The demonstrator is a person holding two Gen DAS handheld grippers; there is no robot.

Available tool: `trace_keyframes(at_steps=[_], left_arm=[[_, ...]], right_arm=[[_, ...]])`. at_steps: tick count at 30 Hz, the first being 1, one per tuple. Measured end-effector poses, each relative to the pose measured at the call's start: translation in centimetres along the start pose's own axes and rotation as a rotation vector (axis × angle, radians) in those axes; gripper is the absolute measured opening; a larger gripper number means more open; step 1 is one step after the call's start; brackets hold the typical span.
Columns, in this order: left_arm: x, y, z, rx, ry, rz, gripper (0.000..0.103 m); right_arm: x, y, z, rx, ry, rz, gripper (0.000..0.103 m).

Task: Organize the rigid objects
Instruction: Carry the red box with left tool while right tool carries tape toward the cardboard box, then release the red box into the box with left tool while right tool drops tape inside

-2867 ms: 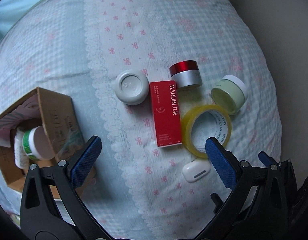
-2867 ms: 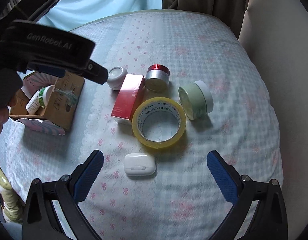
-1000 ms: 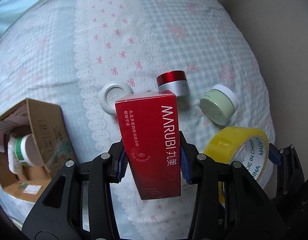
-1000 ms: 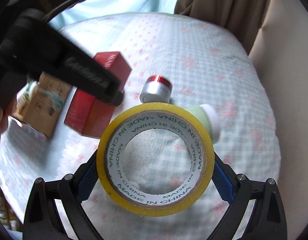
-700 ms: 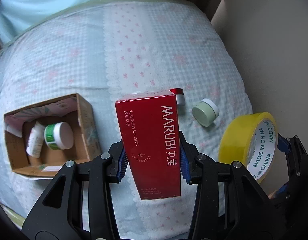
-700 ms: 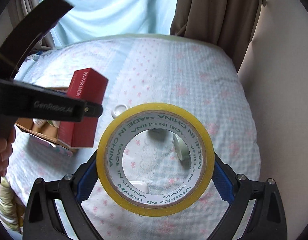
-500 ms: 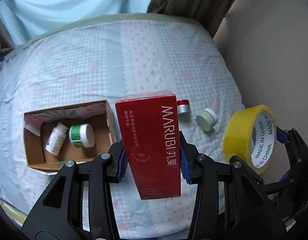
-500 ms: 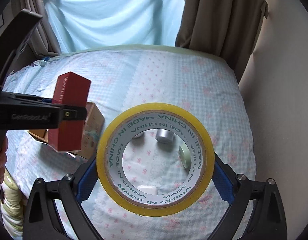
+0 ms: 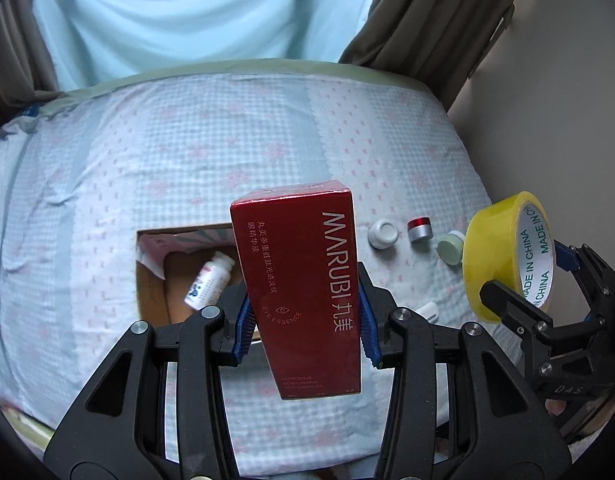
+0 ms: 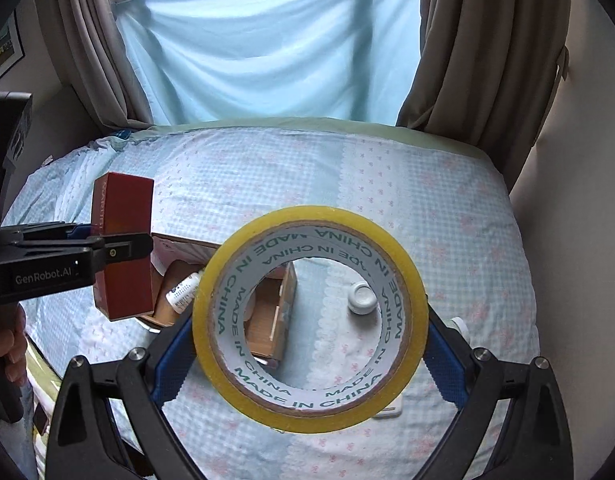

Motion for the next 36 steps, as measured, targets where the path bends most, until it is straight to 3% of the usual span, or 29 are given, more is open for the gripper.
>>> trace_keyframes(at_steps=[9, 17, 24, 28, 36], left_arm=[[-1.8, -1.5, 10.1, -0.067, -0.029, 0.092, 0.039], [-5.5, -3.9, 15.2, -0.077, -0.019, 0.154, 0.039], [-9.7, -5.9, 17.0, -0.036, -0.022, 0.225, 0.037], [-12.3, -7.7, 17.3, -0.066, -0.013, 0.276, 0.037], [-16.1, -10.3, 18.3, -0.028, -0.026, 0.362, 0.037]], right_arm=[[-4.3, -0.8, 8.7, -0.197, -0.029, 0.084, 0.097], [-8.9, -2.3, 13.6, -0.273, -0.044, 0.18, 0.097], [-13.8, -4.6, 14.1, -0.182, -0.062, 0.23, 0.097], [-17.0, -7.0, 13.6, -0.203, -0.05, 0.3, 0.097], [-21.4, -10.5, 12.4, -0.243, -0.041, 0.395, 0.097]])
Point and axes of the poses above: each gripper's, at about its wrist camera, not at the fingertips, and x roughly against the way its jaws point, z to its left, y to its top, the point moved 10 cm from there along -x, roughly the way its jaws point, and after that the axes turned 14 degrees about -z, right-handed, at the moved point
